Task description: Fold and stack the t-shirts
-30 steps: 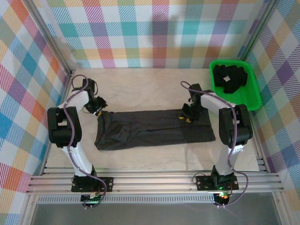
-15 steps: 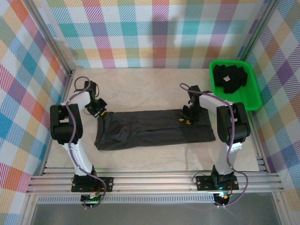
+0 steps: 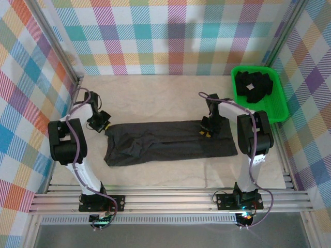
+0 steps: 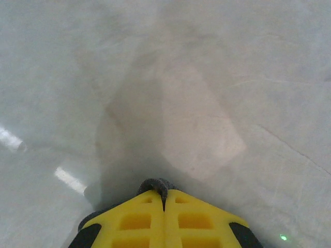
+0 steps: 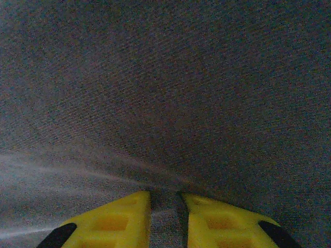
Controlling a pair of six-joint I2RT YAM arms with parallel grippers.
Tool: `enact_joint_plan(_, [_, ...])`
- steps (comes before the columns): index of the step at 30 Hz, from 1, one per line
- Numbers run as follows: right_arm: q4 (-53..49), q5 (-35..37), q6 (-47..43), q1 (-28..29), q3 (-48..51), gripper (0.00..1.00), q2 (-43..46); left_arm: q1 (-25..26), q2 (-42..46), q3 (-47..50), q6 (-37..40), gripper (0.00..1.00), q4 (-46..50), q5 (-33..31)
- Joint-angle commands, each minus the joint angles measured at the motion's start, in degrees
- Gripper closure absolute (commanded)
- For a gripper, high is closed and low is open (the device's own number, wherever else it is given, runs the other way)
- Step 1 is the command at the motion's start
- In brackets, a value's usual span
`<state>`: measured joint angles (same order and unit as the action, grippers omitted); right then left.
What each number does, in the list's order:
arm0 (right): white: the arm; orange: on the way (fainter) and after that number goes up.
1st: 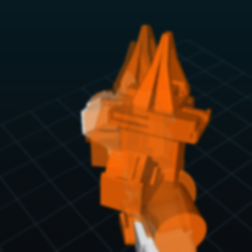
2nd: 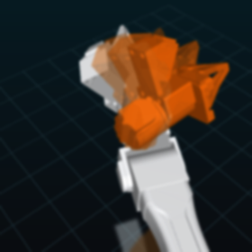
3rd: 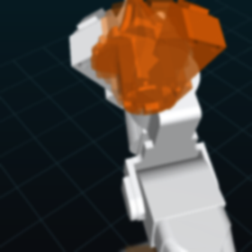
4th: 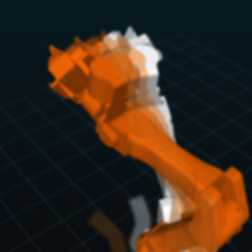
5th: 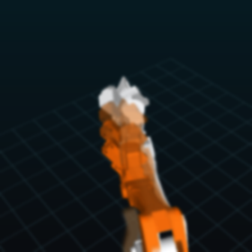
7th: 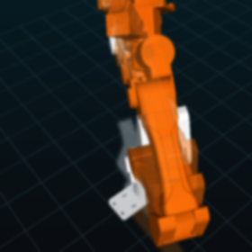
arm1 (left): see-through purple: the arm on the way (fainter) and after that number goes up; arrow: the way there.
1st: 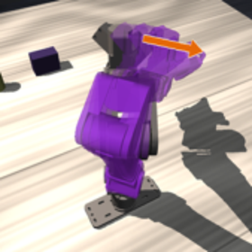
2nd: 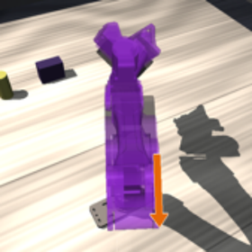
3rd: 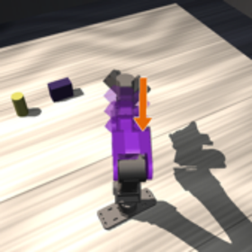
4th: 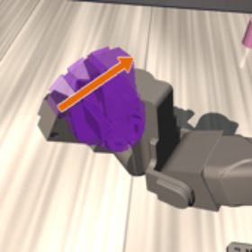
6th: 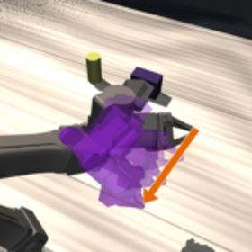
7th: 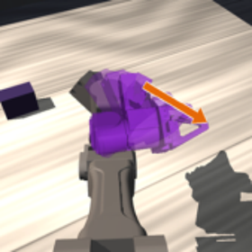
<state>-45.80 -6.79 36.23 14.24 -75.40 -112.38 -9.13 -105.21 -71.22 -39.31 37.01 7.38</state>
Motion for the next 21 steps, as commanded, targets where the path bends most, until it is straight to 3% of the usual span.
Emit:
enact_joint_plan(1, [-4.20, 6.76, 0.79, -0.53, 0.91, 0.77, -3.01, -3.15, 3.29, 3.09, -6.72, 1.00, -2.34, 0.67])
enact_joint_plan(8, [-3.35, 5.76, -0.74, -0.44, 0.25, 0.77, -2.82, -3.44, 1.37, 1.96, -7.56, 1.00, -1.94, 3.07])
enact_joint_plan(10, [-1.96, 4.86, -2.09, -0.30, 0.16, 0.75, -1.71, -3.44, 1.22, 0.82, -6.49, 0.91, -0.88, 3.34])
enact_joint_plan(13, [-1.59, 4.16, -4.77, 0.29, -1.38, 0.70, 0.40, -2.97, 2.46, -1.25, -5.05, 0.62, 3.33, 1.29])
enact_joint_plan(17, [-3.05, 4.85, -6.90, 1.18, -4.11, 0.66, 3.84, -0.01, 8.06, -2.69, -4.72, 0.52, 10.24, -6.28])
enact_joint_plan(21, [-2.34, 4.13, -7.48, 2.56, -4.57, 0.61, 8.71, 8.41, 14.49, -1.78, -5.04, 0.46, 13.12, -11.98])
